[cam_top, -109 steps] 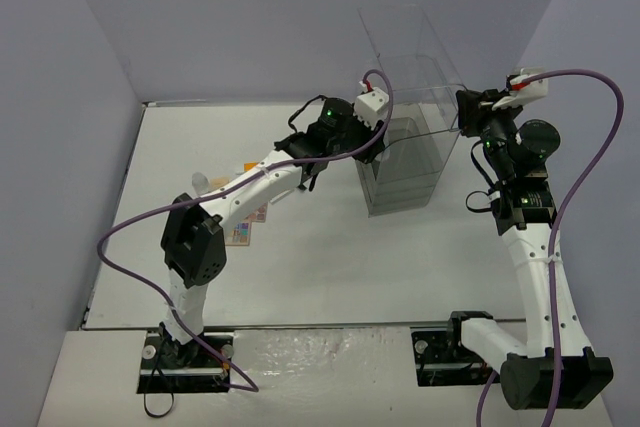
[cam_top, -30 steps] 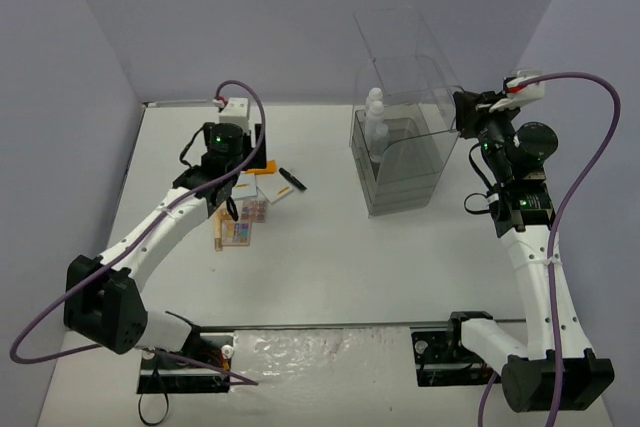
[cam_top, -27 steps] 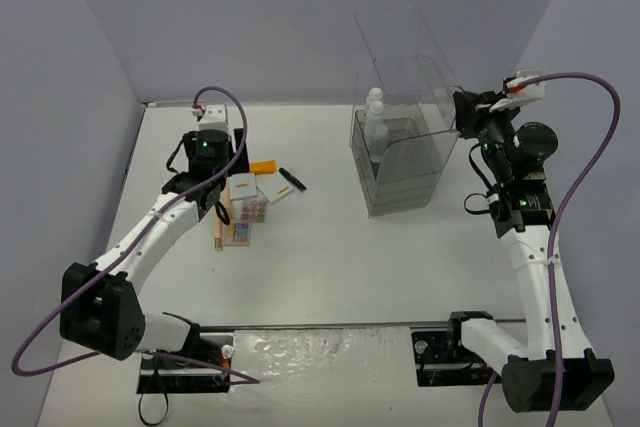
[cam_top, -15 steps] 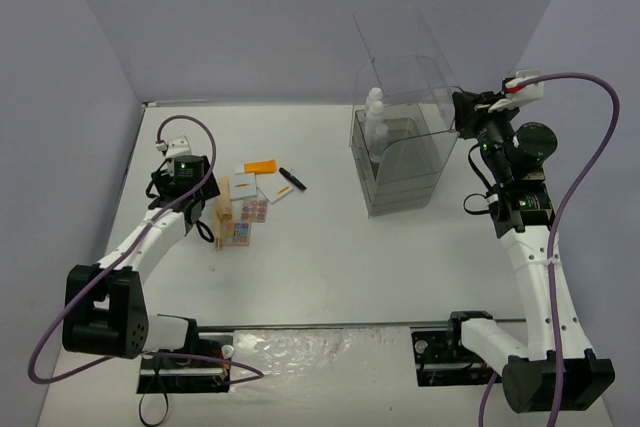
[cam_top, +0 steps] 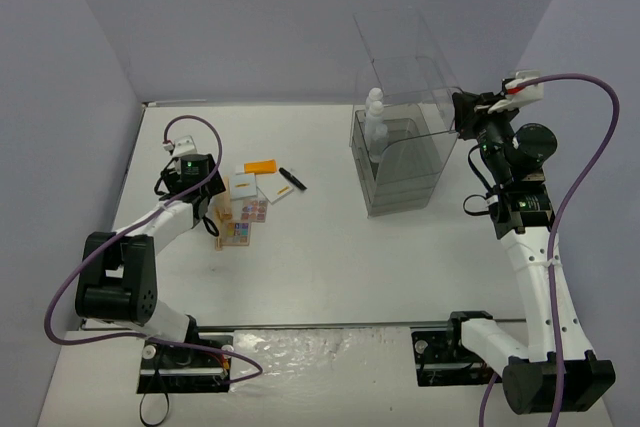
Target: Organize the makeup
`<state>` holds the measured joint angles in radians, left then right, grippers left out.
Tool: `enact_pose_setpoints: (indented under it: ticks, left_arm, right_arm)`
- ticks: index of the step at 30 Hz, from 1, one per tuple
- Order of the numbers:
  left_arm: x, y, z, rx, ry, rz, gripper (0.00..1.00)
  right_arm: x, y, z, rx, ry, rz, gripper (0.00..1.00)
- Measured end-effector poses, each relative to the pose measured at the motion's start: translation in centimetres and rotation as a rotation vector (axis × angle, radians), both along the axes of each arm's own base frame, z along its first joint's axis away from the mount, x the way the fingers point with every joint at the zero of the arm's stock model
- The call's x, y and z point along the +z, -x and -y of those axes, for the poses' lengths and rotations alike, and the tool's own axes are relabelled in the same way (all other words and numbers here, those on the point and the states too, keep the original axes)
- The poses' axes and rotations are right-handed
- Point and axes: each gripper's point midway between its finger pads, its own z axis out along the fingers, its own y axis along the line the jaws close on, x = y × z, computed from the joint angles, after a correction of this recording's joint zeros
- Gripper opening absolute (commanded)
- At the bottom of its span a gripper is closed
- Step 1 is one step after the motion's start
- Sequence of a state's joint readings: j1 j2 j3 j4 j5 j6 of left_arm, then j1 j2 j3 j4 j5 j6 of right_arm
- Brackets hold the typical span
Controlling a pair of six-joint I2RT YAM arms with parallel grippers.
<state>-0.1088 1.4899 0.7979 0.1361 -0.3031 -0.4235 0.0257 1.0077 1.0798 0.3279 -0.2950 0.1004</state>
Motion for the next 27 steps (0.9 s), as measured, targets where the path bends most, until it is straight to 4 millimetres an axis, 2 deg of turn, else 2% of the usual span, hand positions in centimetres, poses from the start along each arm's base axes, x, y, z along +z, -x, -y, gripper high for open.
enact_pose_setpoints:
  ticks: [11, 16, 20, 21, 23, 27]
  left_arm:
    - [-0.37, -0.41, 0.46, -0.019, 0.018, 0.003, 0.52]
    - [-0.57, -0.41, 0.55, -0.022, 0.024, -0.001, 0.36]
    - [-0.66, -0.42, 0.54, -0.023, 0.024, -0.003, 0.12]
    - [-0.64, -0.44, 0.54, -0.025, 0.023, -0.003, 0.12]
    - [-0.65, -0.43, 0.52, -0.026, 0.022, -0.004, 0.01]
    - [-0.55, -0.31, 0.58, -0.038, 0.016, -0.015, 0.00]
  right_arm:
    - [-0.03, 0.00, -0.02, 0.000, 0.001, -0.001, 0.00]
    - [-0.03, 0.00, -0.02, 0.000, 0.001, -0.001, 0.00]
    - [-0.03, 0.04, -0.02, 0.000, 0.001, 0.000, 0.00]
    - [-0.03, 0.07, -0.02, 0.000, 0.001, 0.001, 0.00]
    - [-0.05, 0.09, -0.04, 0.001, 0.001, 0.001, 0.00]
    - [-0.04, 0.10, -0.04, 0.001, 0.000, 0.001, 0.00]
